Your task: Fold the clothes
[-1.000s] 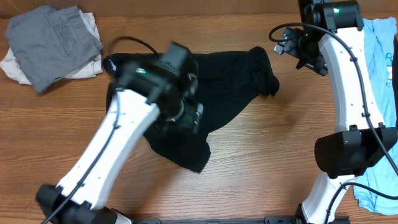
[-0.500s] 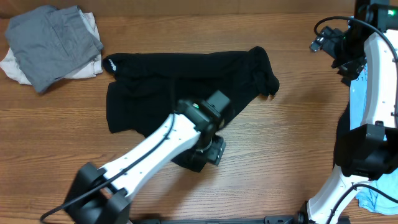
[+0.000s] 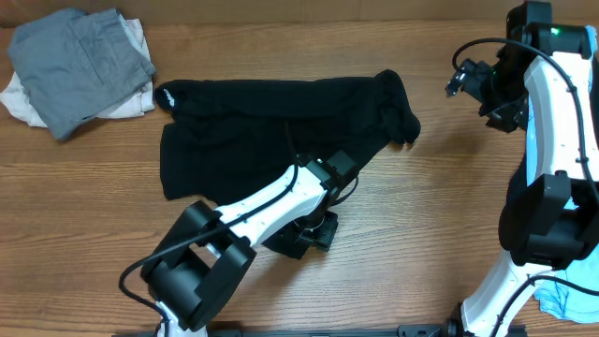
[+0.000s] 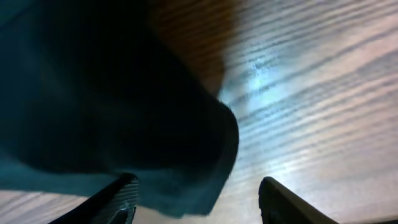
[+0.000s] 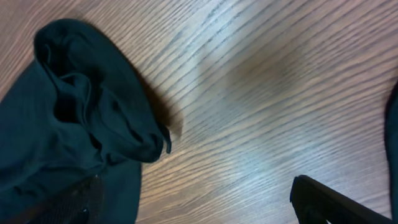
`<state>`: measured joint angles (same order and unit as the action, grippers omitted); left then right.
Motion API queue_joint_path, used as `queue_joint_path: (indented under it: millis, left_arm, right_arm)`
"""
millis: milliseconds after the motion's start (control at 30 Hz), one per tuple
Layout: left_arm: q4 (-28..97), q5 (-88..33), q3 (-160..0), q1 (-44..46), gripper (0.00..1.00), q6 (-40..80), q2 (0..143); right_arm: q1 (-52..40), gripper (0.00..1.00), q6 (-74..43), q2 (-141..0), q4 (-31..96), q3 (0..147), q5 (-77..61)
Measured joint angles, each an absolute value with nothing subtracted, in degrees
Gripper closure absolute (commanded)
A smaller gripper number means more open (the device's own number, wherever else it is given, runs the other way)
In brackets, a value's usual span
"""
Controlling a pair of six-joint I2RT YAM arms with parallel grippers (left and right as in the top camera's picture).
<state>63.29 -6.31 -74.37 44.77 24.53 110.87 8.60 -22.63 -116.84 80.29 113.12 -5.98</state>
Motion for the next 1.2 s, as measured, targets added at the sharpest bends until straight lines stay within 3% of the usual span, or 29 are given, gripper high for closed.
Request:
queue_joint_path:
  millis: [133,267,533,833,1133,1200]
  left_arm:
    - [63.18,-6.13,-74.37,44.77,0.42,24.56,112.81]
    - [63.18,-5.91,-74.37,44.77,0.69,25.1,114.56]
    - [63.79,-5.69,-74.32,44.77,0.77,25.17,115.0]
    - [64.23,-5.5,-74.32,44.77,0.76,25.17,115.0]
    - [64.29,-5.52,-74.32,44.77,0.77,25.17,115.0]
    - [64.6,-5.52,-74.32,44.77,0.79,25.17,115.0]
  right_arm:
    - [8.6,0.1,-22.63,-116.84,79.57,111.46,-7.51]
    - [8.34,0.19,-22.61,-116.84,80.99,110.02,-9.43]
    - [5.06,0.23,-23.11,-116.84,77.78,102.24,-10.81]
    - [3.14,0.23,-24.75,-116.84,66.24,90.98,-16.08]
    - [-0.89,0.2,-28.34,-116.84,59.33,89.01,-17.06]
    - [-1.85,0.23,-30.0,-116.84,58.76,88.92,-15.77]
